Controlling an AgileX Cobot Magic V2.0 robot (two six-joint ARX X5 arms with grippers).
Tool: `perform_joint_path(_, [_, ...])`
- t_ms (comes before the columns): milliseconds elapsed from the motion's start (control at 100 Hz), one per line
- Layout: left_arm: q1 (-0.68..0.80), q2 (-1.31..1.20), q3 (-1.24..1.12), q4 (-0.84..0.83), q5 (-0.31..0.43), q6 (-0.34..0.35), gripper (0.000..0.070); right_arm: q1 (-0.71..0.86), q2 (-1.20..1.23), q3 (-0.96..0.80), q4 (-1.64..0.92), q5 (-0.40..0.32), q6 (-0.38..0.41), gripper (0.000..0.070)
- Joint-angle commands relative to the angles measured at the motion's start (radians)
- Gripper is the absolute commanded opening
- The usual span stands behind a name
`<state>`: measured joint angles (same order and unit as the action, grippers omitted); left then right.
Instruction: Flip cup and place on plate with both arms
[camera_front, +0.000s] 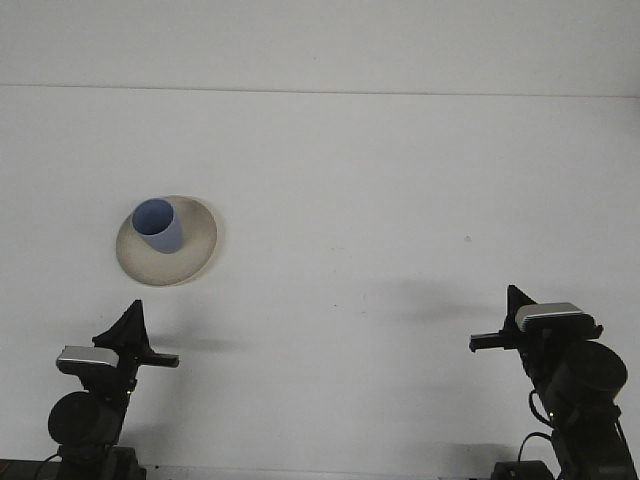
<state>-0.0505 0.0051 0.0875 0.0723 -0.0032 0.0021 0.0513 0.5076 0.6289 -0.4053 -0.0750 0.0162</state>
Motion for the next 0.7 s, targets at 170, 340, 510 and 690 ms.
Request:
perform_joint_path(170, [0.000,-0.002,-0.058,0.108,0.005,0.004,0.0011,0.001,0.003,0.011,0.013,0.000,0.013,0.0000])
perform_joint_path(340, [0.000,-0.002,-0.074,0.141,0.005,-0.008,0.0011,0.001,0.003,0.010,0.013,0.000,0.013,0.0000])
perform_joint_path(510, [0.000,-0.002,-0.074,0.138,0.005,-0.021,0.0011,0.001,0.003,0.011,0.013,0.000,0.013,0.0000])
perform_joint_path(690, [0.000,-0.002,-0.074,0.138,0.005,-0.021,0.0011,0.001,0.003,0.011,0.013,0.000,0.013,0.0000])
